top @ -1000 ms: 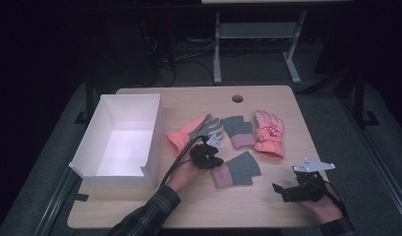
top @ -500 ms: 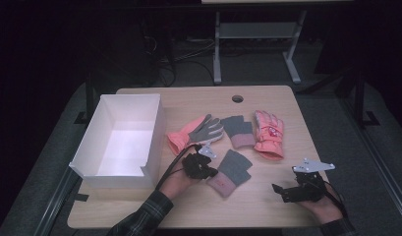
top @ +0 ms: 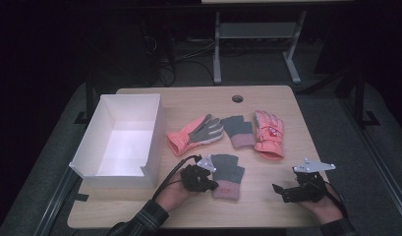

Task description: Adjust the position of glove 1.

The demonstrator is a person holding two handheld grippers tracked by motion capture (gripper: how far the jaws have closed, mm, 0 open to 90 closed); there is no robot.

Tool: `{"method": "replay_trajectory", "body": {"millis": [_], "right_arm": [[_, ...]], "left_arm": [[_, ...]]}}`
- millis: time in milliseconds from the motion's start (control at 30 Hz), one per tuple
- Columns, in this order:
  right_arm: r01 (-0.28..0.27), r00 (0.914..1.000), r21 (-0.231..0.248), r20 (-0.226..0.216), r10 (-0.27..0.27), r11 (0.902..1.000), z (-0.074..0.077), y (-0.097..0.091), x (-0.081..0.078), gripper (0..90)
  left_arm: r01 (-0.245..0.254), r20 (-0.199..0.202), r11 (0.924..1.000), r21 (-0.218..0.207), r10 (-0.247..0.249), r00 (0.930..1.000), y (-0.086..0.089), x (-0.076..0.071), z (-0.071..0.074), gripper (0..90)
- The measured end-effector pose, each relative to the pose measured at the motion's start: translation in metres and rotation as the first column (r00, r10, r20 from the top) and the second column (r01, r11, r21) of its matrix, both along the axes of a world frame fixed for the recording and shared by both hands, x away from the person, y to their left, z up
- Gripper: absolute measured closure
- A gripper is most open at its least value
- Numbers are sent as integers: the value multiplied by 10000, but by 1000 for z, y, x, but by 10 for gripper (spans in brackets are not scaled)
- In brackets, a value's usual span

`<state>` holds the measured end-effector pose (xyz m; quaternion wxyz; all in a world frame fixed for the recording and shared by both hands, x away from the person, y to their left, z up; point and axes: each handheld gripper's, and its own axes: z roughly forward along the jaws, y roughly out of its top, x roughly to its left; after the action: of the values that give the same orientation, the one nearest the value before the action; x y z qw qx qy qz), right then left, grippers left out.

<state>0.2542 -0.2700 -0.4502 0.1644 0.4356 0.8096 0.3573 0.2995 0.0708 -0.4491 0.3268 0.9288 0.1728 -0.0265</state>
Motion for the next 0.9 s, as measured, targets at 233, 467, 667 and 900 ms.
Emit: {"method": "replay_trajectory", "body": {"millis": [233, 467, 667, 900], "right_arm": [[-105, 9999, -27, -6, 105, 9999, -1, 1, 0, 17], [-115, 9999, -57, -13, 115, 9999, -1, 0, -1, 17], [-143, 9999, -77, -51, 143, 9999, -1, 2, -1, 17], [-261, 9992, 108, -305, 264, 9996, 2, 2, 0, 17]], "left_arm": [[598, -1, 9982, -68, -598, 9982, -24, -9, -2, 896], [905, 69, 9958, -141, -904, 9959, -42, -10, -3, 896], [867, 206, 9961, -157, -863, 9961, -41, -10, -2, 889], [514, 139, 9977, -433, -509, 9986, -26, -6, 3, 695]]}}
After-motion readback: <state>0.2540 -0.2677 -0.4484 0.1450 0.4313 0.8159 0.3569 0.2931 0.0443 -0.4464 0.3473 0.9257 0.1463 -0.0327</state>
